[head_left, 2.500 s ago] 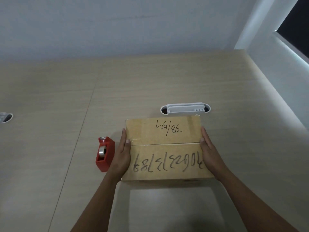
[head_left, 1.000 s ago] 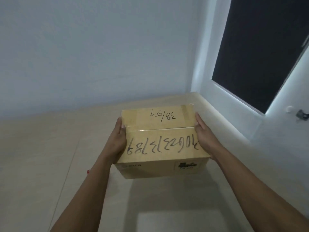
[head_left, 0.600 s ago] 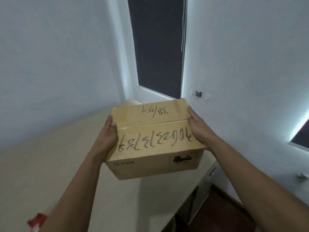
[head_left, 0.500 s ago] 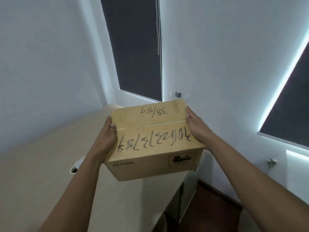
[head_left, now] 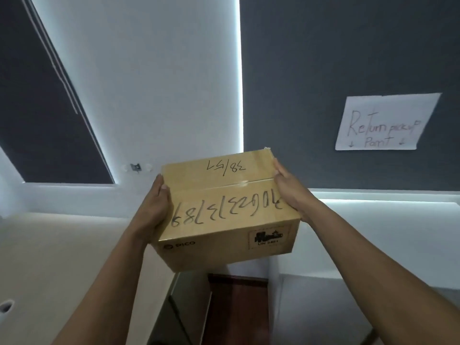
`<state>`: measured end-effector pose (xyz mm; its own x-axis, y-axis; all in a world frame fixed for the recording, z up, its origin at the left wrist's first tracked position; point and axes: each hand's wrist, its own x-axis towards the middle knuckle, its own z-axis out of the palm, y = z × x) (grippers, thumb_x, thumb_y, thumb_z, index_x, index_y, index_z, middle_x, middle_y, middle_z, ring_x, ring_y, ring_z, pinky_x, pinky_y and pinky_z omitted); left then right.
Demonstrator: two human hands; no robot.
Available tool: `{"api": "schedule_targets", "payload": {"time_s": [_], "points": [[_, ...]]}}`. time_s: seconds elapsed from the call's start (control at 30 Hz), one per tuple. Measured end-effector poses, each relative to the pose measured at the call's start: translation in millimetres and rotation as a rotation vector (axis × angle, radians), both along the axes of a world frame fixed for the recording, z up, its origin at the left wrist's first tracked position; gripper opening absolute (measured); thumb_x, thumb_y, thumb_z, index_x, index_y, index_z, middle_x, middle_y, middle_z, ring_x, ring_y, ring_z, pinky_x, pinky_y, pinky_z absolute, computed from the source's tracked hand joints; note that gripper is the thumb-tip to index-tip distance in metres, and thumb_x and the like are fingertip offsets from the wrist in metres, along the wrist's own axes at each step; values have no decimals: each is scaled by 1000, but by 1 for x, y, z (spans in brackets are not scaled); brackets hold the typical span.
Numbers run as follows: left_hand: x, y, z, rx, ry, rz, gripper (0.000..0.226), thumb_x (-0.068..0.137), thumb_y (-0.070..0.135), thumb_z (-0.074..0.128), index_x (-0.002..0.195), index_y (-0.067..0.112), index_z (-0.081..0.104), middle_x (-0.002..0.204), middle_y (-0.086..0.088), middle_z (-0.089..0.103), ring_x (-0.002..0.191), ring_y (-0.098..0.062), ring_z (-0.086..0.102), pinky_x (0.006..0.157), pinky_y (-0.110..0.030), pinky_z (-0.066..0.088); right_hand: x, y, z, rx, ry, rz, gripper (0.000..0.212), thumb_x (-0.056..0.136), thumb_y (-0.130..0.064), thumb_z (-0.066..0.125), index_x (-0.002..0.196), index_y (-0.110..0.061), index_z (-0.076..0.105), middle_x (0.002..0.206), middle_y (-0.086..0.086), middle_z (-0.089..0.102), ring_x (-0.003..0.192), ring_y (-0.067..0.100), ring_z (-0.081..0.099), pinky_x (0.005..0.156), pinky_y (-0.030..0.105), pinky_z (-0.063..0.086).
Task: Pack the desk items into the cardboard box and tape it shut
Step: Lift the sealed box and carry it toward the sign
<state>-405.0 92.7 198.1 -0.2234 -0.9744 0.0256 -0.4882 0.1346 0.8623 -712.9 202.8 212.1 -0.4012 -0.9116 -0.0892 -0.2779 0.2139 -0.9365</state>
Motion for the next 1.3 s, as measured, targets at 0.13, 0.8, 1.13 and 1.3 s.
{"api": "schedule_targets", "payload": {"time_s": [0.13,0.8,1.13,1.3], "points": [[-97,19,3,-2,-16,-96,44,105,46,19,145,36,30,138,-12,52,115,-26,59,96,-42,49,-84,39,-2,38,37,-117,49,104,-55,17,152,-55,9,110,5,66,89,20,70,67,33,58],[-425,49,-68,85,16,-406,51,98,66,18,131,38,44,99,-12,71,82,-31,73,74,-50,59,-367,147,-71,66,13,-339,51,105,-52,18,156,-47,12,141,1,51,112,17,58,85,29,48],[-531,47,-112,248,-10,-468,56,92,74,18,134,47,40,93,-6,72,73,-24,75,62,-38,61,-447,163,-107,4,9,-404,47,102,-61,21,149,-57,21,119,-2,68,96,15,72,86,32,58],[-554,41,-122,177,61,-416,46,103,53,22,148,41,28,119,-11,68,94,-22,74,81,-36,59,-483,139,-135,35,-51,-370,62,92,-78,24,146,-48,35,115,-5,71,96,16,75,92,47,58]]}}
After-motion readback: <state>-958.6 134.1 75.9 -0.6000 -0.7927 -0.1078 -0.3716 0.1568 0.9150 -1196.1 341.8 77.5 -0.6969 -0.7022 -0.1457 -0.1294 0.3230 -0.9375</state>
